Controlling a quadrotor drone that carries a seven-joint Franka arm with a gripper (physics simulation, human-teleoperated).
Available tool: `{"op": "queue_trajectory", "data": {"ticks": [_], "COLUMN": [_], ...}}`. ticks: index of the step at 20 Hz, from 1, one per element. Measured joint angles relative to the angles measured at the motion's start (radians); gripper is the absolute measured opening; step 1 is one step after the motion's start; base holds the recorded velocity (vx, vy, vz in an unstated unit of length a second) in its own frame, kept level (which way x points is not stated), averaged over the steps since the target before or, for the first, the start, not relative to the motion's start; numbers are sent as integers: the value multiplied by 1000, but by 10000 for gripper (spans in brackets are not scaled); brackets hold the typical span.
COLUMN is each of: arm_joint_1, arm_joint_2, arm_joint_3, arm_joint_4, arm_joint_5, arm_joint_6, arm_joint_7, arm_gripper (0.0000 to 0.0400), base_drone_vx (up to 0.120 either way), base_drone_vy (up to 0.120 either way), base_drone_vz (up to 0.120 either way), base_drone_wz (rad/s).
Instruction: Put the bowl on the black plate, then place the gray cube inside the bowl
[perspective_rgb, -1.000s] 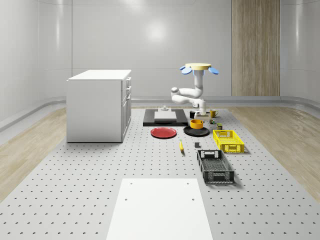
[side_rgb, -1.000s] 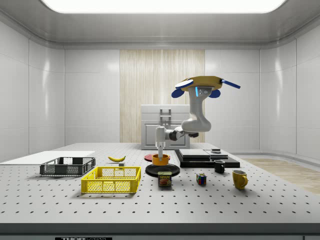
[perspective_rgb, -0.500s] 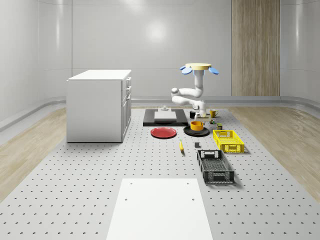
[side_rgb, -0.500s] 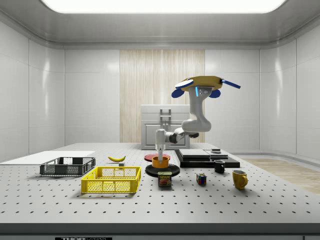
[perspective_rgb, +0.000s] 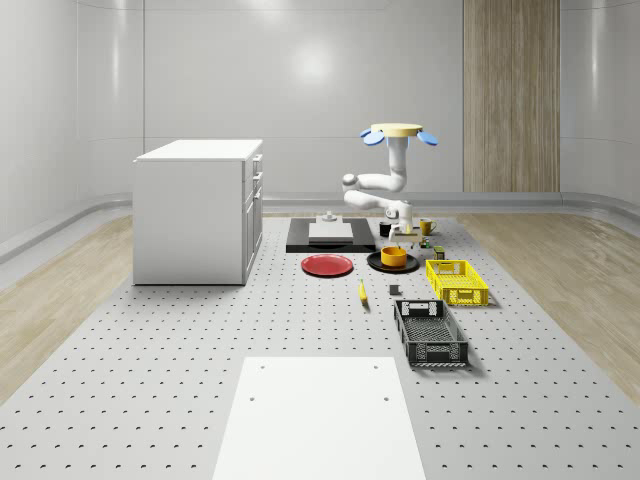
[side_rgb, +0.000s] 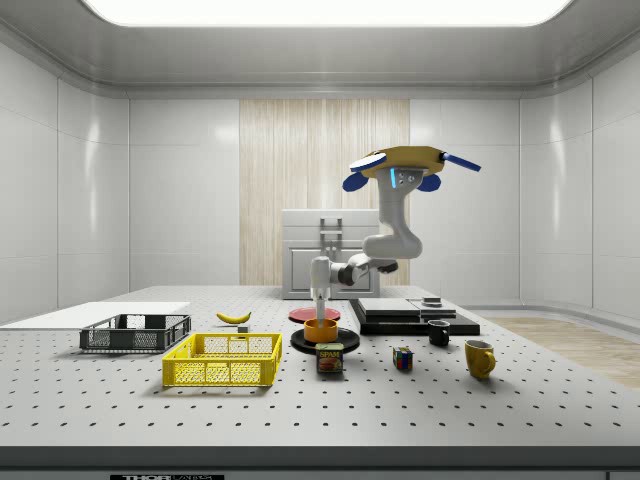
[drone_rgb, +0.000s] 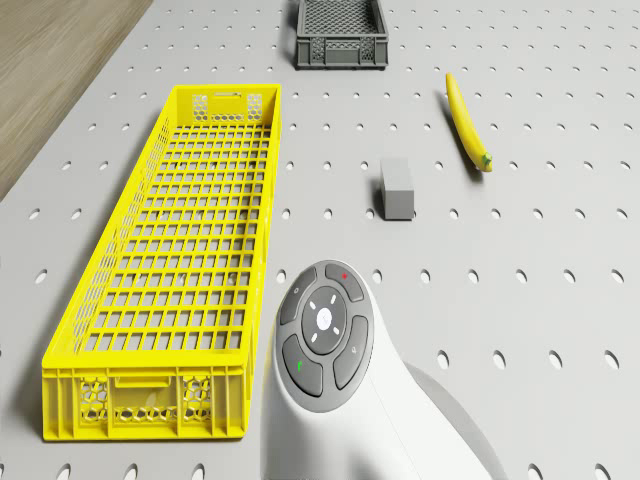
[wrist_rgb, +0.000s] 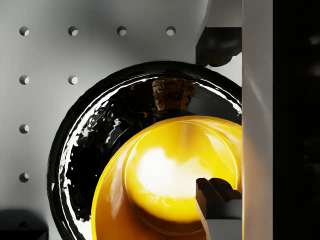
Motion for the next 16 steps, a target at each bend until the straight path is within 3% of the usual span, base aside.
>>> {"op": "queue_trajectory", "data": {"ticks": [5,14,16], "arm_joint_1": [3,6,7], "arm_joint_2": [4,10,12], "arm_joint_3": [2,2,2], "arm_joint_4": [-1,-2,-3], "arm_joint_5": [1,-1,-2], "arm_joint_6": [-5,-12,-13], "arm_joint_7": [-1,-4,-4], "arm_gripper": [385,398,399], "base_drone_vx": [120,120,120], "base_drone_vy": [-120,-120,0], "base_drone_vz": [16,0,0], "base_drone_wz": [0,0,0]}}
